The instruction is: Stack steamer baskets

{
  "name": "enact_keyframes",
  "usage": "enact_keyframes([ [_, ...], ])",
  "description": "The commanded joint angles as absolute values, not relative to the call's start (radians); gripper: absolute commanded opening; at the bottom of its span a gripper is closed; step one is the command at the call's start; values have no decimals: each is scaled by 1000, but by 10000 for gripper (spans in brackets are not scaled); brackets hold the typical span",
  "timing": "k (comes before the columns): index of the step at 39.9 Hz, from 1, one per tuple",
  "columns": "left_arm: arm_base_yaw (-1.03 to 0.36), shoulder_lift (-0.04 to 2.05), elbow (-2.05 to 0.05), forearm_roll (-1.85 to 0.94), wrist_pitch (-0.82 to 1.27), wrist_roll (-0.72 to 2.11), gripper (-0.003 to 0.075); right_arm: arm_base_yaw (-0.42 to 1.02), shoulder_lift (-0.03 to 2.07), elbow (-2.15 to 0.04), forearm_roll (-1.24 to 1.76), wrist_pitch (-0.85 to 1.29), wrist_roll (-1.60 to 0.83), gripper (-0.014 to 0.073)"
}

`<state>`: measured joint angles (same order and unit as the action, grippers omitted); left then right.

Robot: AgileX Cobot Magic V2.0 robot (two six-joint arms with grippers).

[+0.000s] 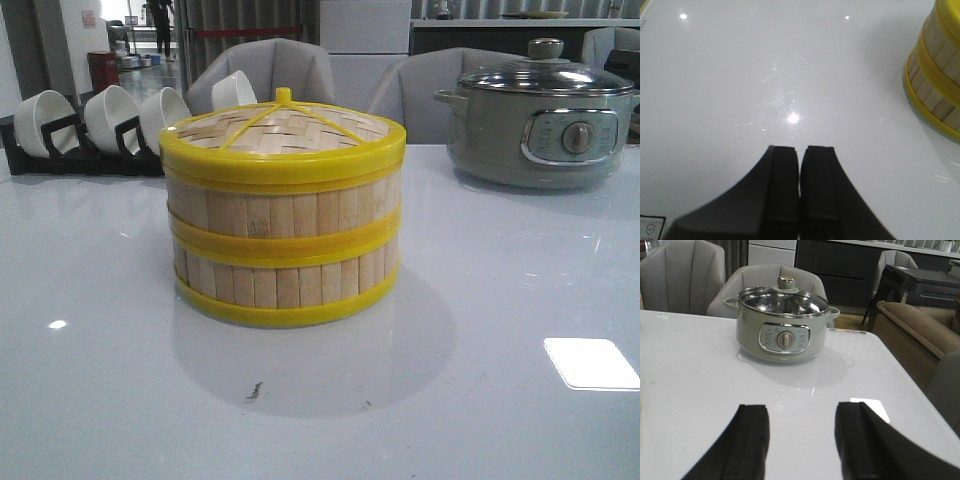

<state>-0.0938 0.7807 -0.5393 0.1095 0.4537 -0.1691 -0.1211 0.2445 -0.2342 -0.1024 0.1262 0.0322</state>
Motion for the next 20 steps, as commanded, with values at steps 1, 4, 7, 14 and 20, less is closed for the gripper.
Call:
enact_keyframes([
  [1, -90, 775, -569, 115, 381, -178, 83, -127, 209, -233, -119, 20, 34, 414],
  [4, -90, 775, -569, 115, 381, -178, 83, -127, 193, -229, -119, 14, 34, 414],
  [7, -90, 775, -569, 115, 381, -178, 83, -127, 192, -229, -119, 14, 34, 405],
  [14, -90, 775, -569, 115, 381, -178, 83, -127, 192, -229, -119, 15, 34, 93],
  [20, -90, 775, -569, 115, 381, -178, 83, -127, 193, -229, -118, 15, 34, 76],
])
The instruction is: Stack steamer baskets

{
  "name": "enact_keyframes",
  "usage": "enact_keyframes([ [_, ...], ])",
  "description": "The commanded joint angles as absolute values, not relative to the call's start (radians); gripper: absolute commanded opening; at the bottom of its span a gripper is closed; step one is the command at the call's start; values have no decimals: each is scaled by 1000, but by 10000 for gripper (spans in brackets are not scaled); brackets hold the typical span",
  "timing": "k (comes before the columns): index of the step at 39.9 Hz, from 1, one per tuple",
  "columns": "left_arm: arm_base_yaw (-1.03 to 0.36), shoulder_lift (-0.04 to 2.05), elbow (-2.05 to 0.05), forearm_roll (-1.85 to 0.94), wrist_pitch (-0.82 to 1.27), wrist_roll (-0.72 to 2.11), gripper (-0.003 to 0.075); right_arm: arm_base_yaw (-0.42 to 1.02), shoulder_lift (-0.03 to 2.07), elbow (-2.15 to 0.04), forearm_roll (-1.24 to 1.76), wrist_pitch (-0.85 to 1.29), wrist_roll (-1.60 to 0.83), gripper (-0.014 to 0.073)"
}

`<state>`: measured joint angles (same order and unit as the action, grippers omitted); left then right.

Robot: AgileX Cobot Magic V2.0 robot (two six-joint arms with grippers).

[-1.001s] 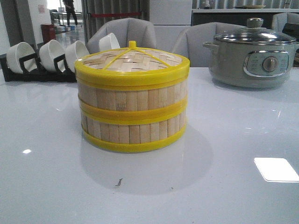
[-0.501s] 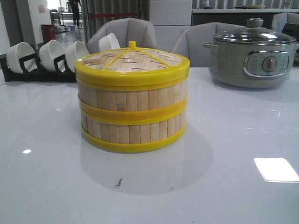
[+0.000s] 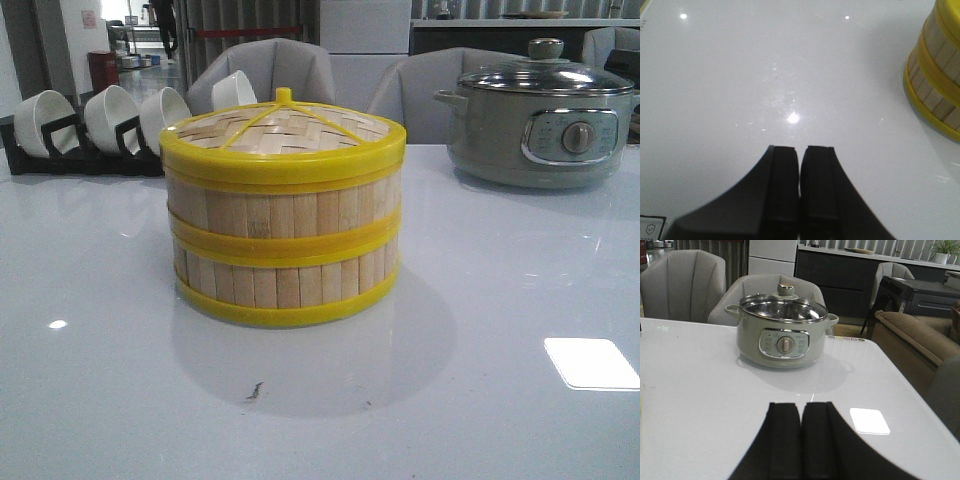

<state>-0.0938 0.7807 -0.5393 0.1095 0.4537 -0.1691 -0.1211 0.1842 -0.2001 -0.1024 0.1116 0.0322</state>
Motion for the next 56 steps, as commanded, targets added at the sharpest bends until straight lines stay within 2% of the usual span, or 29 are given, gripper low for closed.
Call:
enact_keyframes([
  [1, -90, 775, -569, 115, 381, -178, 83, -127, 194, -229, -118, 15, 34, 76],
  [43, -90, 775, -569, 115, 381, -178, 83, -127, 195, -229, -118, 14, 34, 76],
  [50, -90, 684, -567, 16, 360, -171, 83, -127, 195, -229, -118, 14, 34, 76],
  [56, -90, 534, -544, 56, 311, -172, 83, -127, 195, -229, -118, 14, 34, 76],
])
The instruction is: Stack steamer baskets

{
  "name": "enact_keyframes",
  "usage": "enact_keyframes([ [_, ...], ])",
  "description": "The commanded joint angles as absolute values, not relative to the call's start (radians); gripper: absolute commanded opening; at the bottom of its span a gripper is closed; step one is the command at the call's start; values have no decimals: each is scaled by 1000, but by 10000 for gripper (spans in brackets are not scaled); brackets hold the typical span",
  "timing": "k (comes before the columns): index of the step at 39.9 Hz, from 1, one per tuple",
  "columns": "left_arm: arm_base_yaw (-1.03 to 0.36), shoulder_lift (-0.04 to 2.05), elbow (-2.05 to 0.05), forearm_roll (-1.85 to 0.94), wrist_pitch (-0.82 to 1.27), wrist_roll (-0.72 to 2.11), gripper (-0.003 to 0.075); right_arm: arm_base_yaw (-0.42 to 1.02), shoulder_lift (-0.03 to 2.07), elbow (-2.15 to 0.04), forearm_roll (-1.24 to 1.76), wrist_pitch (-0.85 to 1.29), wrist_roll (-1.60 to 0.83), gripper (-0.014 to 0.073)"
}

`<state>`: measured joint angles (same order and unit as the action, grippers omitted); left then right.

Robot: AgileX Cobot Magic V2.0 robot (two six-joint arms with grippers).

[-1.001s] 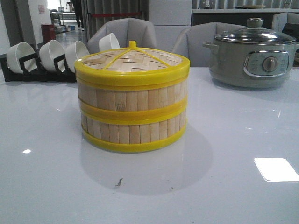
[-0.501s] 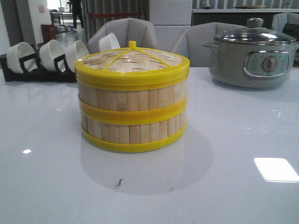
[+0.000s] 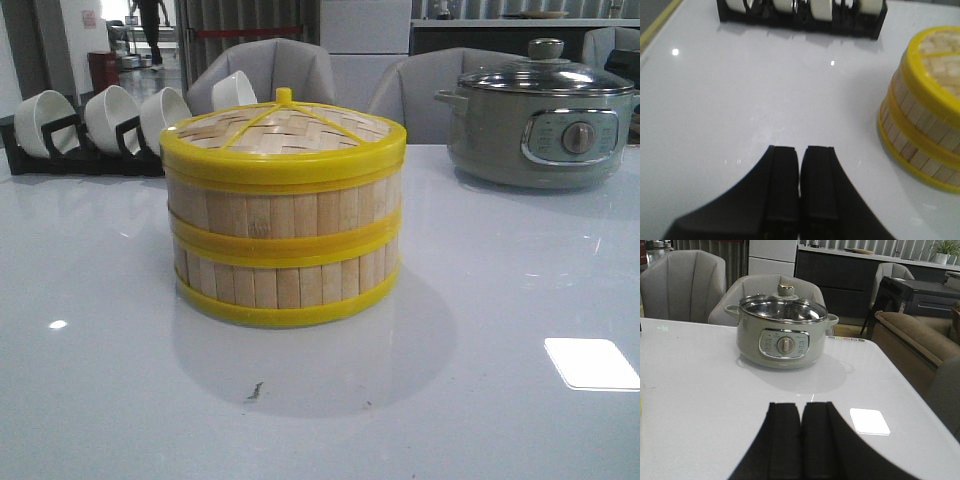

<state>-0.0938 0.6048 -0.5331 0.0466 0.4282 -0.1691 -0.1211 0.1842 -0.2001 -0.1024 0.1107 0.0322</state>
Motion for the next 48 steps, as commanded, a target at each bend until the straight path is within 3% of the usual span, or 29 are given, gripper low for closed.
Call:
enact_keyframes([
  [1, -90, 504, -533, 63, 289, -172, 83, -127, 195, -229, -118, 14, 34, 76],
  [15, -90, 170, -179, 81, -56, -172, 83, -127, 195, -229, -118, 15, 34, 76],
  [25, -90, 10, -3, 81, -99, -172, 83, -127, 195, -229, -118, 15, 34, 76],
  [48, -90, -17, 7, 115, -87, -172, 83, -127, 195, -229, -118, 15, 34, 76],
])
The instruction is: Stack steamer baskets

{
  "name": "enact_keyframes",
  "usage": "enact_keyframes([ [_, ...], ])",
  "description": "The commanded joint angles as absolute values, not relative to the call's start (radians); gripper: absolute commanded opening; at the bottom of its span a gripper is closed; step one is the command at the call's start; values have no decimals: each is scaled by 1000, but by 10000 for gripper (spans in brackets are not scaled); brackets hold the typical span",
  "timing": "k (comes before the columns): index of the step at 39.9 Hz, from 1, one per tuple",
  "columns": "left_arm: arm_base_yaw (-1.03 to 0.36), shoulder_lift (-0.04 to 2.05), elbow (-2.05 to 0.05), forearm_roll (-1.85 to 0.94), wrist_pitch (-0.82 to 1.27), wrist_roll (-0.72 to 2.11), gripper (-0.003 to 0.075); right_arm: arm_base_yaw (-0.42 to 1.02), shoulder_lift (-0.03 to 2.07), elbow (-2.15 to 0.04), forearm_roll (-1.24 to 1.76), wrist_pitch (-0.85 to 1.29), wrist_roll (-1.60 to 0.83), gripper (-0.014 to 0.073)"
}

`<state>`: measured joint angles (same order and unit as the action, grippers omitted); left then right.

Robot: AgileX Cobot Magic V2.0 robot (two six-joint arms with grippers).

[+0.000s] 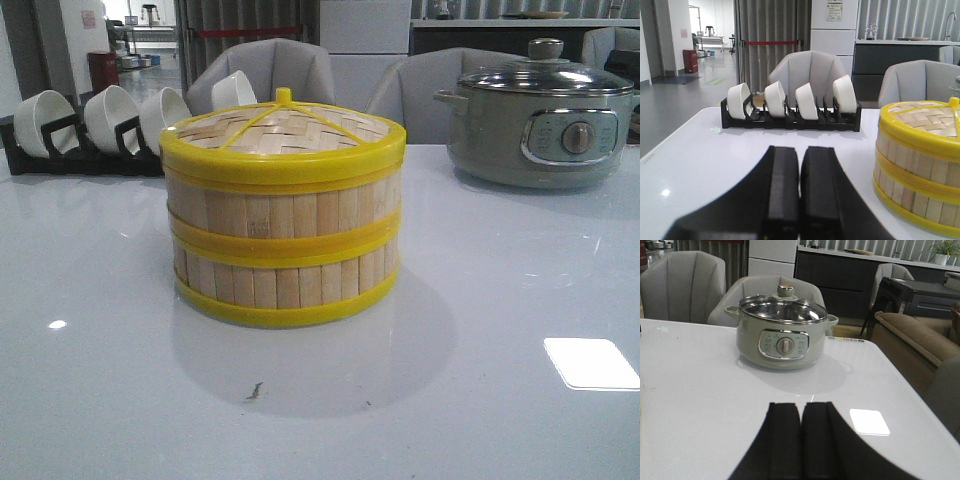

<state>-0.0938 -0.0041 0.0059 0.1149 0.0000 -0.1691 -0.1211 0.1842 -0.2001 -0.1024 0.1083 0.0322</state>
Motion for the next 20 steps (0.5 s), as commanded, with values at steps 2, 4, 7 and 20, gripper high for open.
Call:
enact_keyframes([
  [2, -90, -17, 7, 115, -87, -172, 83, -127, 195, -229, -118, 15, 34, 76],
  [4, -90, -17, 7, 115, -87, -172, 83, -127, 195, -229, -118, 15, 34, 76],
  [7, -90, -17, 7, 115, -87, -172, 83, -127, 195, -229, -118, 15, 34, 76],
  [20, -90, -17, 7, 95, -136, -84, 83, -127, 195, -229, -118, 15, 34, 76],
])
